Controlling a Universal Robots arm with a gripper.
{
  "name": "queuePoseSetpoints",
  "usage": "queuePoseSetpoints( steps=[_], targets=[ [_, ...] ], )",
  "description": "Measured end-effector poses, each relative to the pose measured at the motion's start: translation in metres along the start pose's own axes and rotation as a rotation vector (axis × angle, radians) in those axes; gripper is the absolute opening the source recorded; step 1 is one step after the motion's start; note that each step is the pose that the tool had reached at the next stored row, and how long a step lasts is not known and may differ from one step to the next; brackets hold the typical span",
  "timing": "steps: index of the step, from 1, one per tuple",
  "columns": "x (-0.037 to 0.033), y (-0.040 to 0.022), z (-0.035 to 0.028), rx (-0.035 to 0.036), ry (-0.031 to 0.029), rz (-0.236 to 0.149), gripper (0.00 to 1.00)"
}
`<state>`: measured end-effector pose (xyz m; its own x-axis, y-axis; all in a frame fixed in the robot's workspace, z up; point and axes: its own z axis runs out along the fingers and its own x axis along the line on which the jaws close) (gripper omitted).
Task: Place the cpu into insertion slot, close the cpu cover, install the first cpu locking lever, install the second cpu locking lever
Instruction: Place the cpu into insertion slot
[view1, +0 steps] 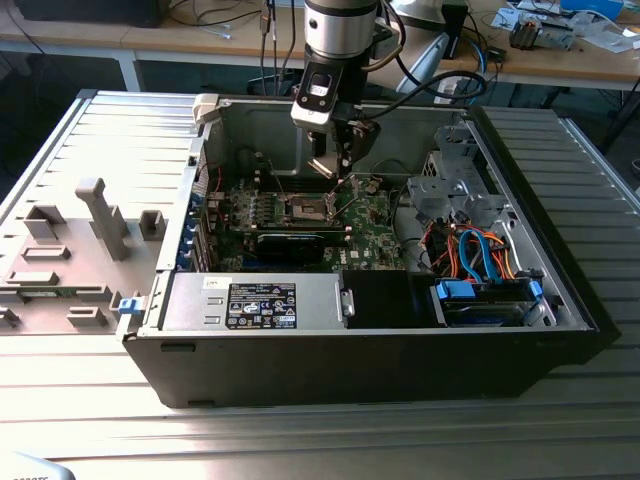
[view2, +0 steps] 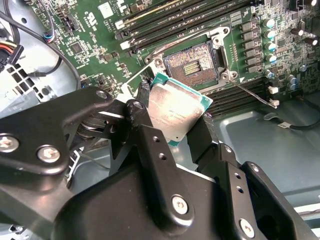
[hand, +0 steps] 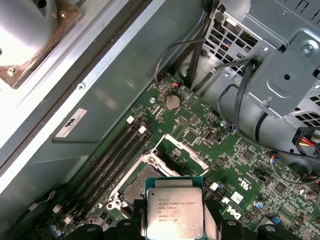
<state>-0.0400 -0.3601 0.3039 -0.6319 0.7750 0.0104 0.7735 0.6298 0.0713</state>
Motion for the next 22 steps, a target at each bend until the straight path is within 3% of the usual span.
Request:
queuePoseSetpoints(
  steps=[22],
  targets=[
    [0.0000, 0.0000, 0.0003, -0.0003, -0.0023, 0.032, 0.55]
  ],
)
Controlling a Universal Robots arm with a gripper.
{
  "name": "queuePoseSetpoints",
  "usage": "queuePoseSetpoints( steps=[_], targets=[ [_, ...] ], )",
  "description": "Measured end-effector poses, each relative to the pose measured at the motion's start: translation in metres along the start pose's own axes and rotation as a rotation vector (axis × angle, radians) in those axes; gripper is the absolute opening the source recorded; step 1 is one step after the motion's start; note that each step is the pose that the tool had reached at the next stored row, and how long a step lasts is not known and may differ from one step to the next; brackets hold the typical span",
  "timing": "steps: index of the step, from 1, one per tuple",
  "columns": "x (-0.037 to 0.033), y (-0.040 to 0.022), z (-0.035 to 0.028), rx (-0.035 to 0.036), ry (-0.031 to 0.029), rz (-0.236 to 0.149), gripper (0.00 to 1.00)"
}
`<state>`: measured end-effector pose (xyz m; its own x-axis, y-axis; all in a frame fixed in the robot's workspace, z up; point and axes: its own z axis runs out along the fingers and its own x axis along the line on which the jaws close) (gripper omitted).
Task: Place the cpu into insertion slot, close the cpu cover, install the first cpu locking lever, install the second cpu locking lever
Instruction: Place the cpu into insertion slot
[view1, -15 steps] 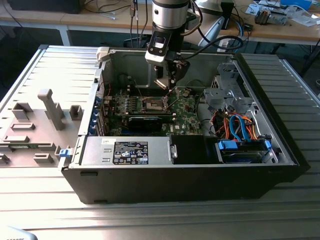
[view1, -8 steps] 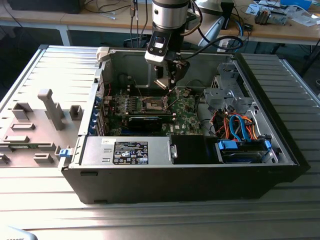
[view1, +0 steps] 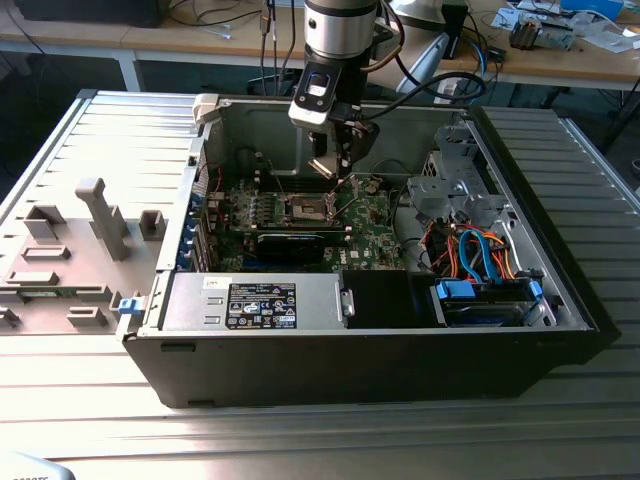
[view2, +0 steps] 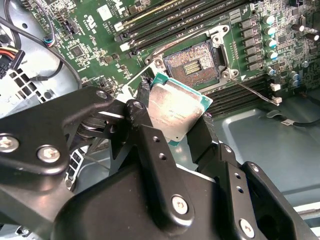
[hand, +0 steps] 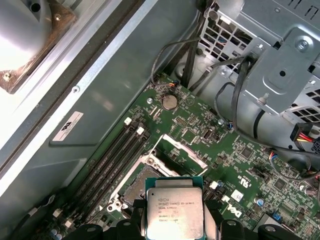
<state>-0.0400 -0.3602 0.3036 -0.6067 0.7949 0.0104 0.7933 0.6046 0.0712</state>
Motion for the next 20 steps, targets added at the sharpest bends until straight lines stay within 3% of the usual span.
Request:
queuePoseSetpoints(
  steps=[20],
  targets=[
    [0.0000, 0.0000, 0.0004, -0.0002, -0.0015, 0.021, 0.55]
  ],
)
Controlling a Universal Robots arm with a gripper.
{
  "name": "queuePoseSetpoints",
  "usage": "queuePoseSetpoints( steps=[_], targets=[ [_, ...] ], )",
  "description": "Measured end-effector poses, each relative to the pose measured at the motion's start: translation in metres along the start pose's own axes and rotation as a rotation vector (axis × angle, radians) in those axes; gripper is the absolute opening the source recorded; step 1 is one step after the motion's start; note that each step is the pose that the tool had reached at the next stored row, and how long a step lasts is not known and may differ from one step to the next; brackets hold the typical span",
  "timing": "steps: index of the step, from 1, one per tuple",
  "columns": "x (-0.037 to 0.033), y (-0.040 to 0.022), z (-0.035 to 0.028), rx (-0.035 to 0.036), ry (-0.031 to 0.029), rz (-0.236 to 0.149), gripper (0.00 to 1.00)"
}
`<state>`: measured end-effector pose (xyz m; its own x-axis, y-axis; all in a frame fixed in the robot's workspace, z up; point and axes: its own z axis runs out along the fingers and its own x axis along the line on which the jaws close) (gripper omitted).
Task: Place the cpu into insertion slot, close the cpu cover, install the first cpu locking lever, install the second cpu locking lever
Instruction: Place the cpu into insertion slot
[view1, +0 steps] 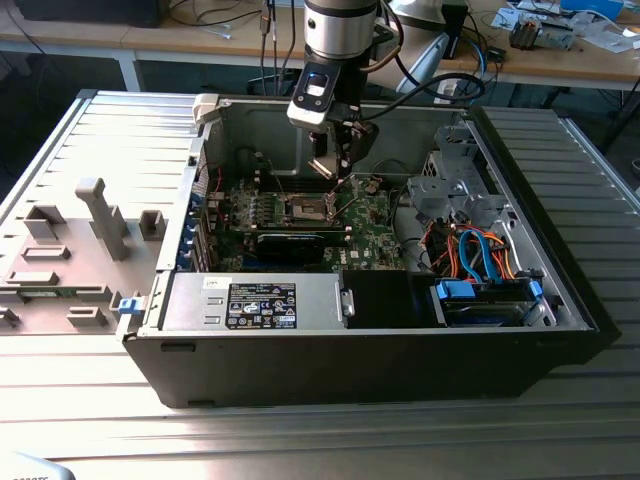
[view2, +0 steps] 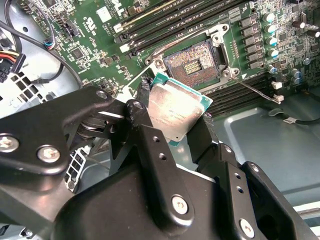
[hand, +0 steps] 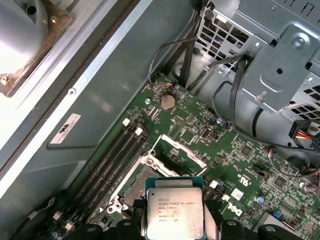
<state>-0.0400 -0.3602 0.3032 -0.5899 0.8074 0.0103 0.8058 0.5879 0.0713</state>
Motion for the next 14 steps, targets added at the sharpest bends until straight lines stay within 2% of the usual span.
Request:
queuePoseSetpoints(
  steps=[14],
  targets=[
    [0.0000, 0.0000, 0.0003, -0.0001, -0.0010, 0.015, 0.55]
  ],
)
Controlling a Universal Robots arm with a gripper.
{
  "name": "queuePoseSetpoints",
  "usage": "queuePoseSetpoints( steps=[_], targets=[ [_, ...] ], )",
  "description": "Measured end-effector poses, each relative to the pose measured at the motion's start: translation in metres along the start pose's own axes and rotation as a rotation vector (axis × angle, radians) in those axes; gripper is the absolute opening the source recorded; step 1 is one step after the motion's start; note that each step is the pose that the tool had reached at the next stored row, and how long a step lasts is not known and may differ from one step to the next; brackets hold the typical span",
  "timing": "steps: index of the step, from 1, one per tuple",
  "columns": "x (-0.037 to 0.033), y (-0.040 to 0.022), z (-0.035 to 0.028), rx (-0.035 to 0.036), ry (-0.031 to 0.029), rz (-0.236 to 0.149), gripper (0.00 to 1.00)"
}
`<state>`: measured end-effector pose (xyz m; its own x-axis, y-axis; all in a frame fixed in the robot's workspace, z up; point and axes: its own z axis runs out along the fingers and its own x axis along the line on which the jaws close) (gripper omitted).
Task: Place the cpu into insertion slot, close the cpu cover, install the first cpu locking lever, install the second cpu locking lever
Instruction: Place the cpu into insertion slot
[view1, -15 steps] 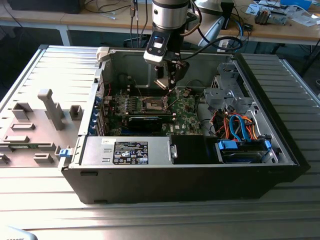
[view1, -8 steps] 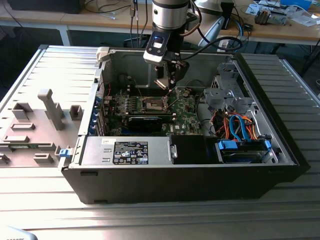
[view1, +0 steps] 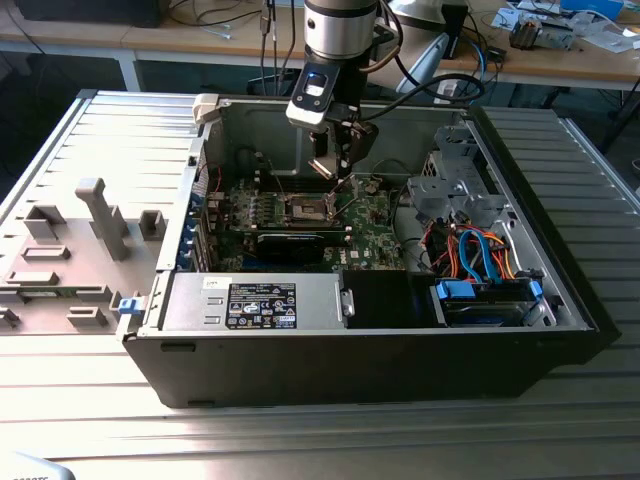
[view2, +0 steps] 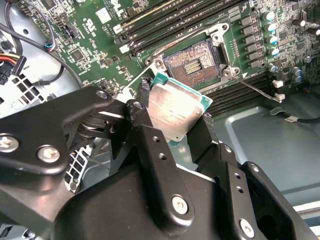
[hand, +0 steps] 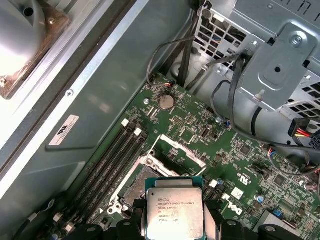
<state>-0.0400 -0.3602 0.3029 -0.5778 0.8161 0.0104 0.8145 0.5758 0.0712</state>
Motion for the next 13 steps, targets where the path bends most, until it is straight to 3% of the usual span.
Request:
queuePoseSetpoints(
  steps=[13],
  targets=[
    [0.0000, 0.0000, 0.0003, -0.0002, -0.0008, 0.012, 0.55]
  ],
)
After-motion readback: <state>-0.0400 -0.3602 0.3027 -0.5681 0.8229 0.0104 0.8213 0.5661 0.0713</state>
